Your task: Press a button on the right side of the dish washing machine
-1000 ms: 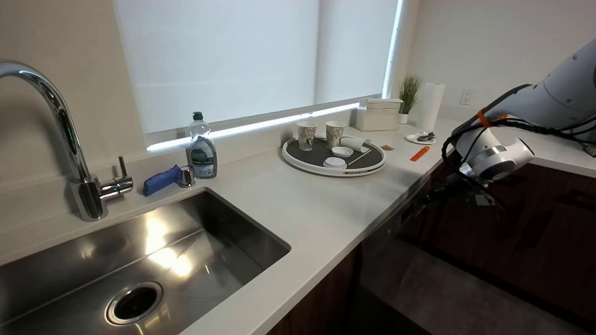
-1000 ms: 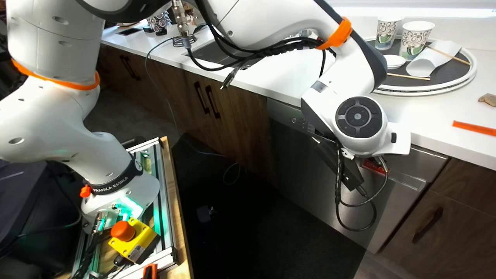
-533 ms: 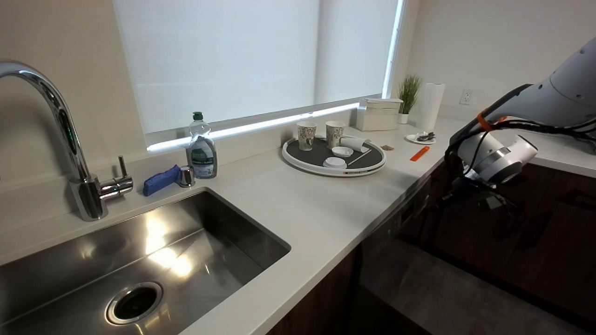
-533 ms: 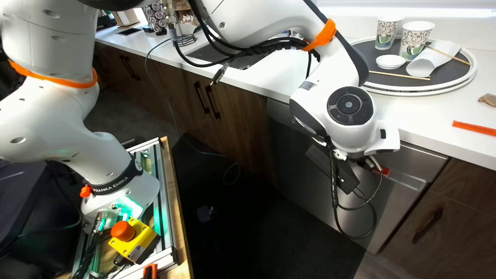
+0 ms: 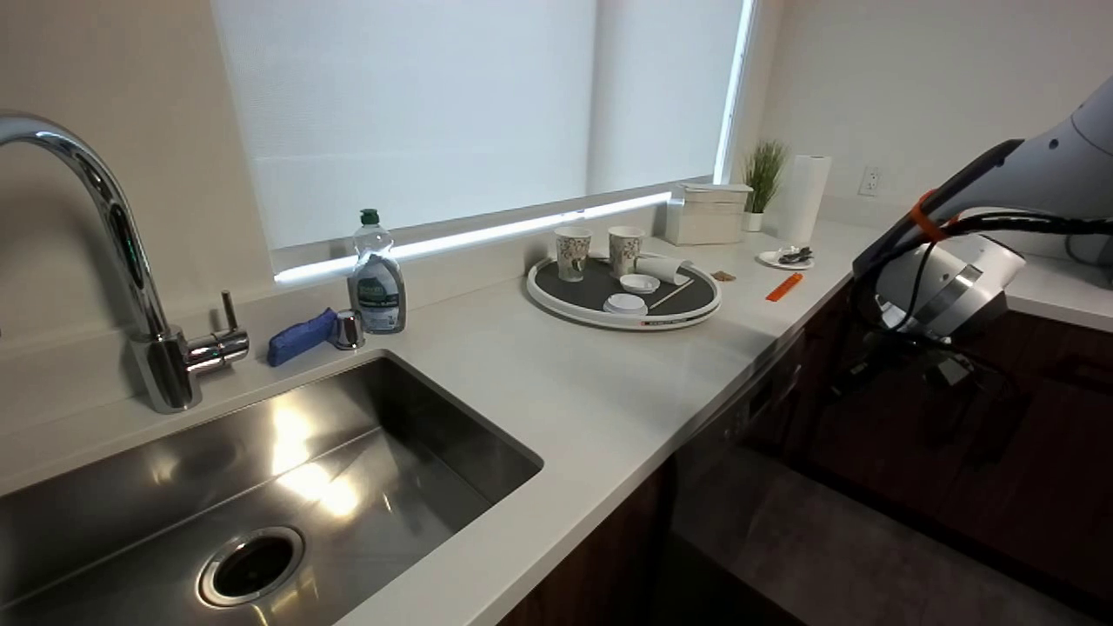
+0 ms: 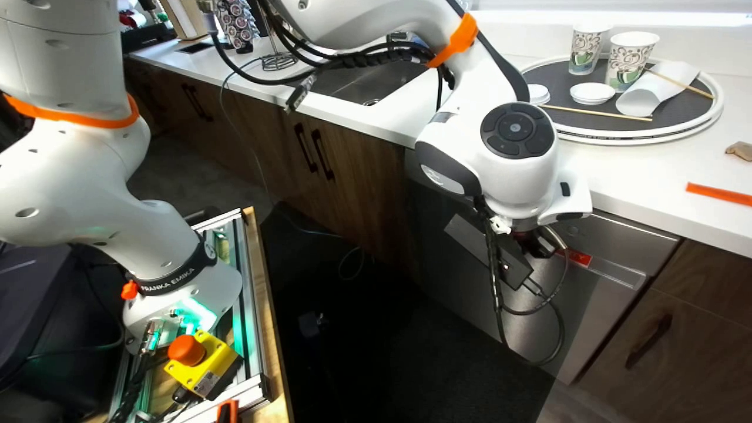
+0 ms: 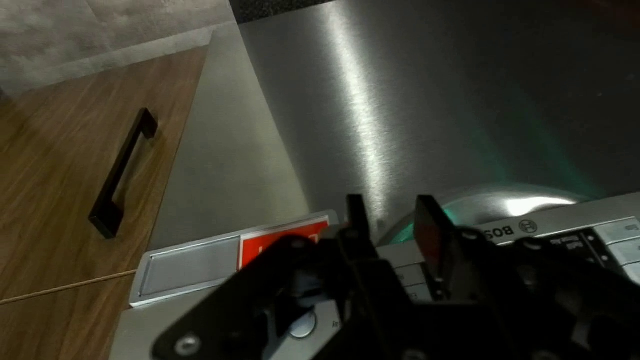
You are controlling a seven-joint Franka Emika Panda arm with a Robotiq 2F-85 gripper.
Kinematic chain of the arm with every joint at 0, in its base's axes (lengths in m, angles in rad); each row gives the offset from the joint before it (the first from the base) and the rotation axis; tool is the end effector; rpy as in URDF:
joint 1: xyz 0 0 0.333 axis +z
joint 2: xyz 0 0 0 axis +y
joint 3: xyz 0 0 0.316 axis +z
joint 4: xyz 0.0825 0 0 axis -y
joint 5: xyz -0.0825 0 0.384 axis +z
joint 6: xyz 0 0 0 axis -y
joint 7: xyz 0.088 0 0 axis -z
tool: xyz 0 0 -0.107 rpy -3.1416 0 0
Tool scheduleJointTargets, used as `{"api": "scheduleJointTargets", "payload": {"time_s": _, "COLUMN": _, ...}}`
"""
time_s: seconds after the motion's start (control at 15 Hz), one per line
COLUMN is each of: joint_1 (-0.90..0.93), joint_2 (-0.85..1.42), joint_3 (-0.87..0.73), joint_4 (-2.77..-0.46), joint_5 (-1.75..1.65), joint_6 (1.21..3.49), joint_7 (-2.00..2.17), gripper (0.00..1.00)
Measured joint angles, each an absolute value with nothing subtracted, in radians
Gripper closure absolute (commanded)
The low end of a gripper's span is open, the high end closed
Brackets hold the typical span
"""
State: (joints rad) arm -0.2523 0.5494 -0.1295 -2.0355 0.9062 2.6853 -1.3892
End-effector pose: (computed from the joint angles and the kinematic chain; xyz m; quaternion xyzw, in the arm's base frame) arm 0.5453 -0.2452 0.1772 -0.9749 -0.1125 -0.1785 0.0711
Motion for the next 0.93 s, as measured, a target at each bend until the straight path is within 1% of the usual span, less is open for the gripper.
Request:
{"api": "scheduleJointTargets", "payload": {"time_s": 0.2, "joint_1": -0.253, "joint_2": 0.506, "joint_3": -0.130, "joint_4": -2.082, "joint_5": 0.813, "joint_6": 2.685, "joint_7": -1.337, "gripper": 0.12}}
{"api": "scheduleJointTargets", "payload": {"time_s": 0.33, "joint_1": -0.253, "joint_2": 0.475, "joint_3": -0.129, "joint_4": -2.114, "joint_5": 0.748, "joint_6": 2.685, "joint_7": -1.300, "gripper": 0.01}}
{"api": "scheduleJointTargets", "payload": {"time_s": 0.93, "joint_1": -0.257, "joint_2": 0.315, "joint_3": -0.127, "joint_4": -2.275, "joint_5": 0.500, "joint_6": 2.714, "joint_7": -1.134, "gripper": 0.00}}
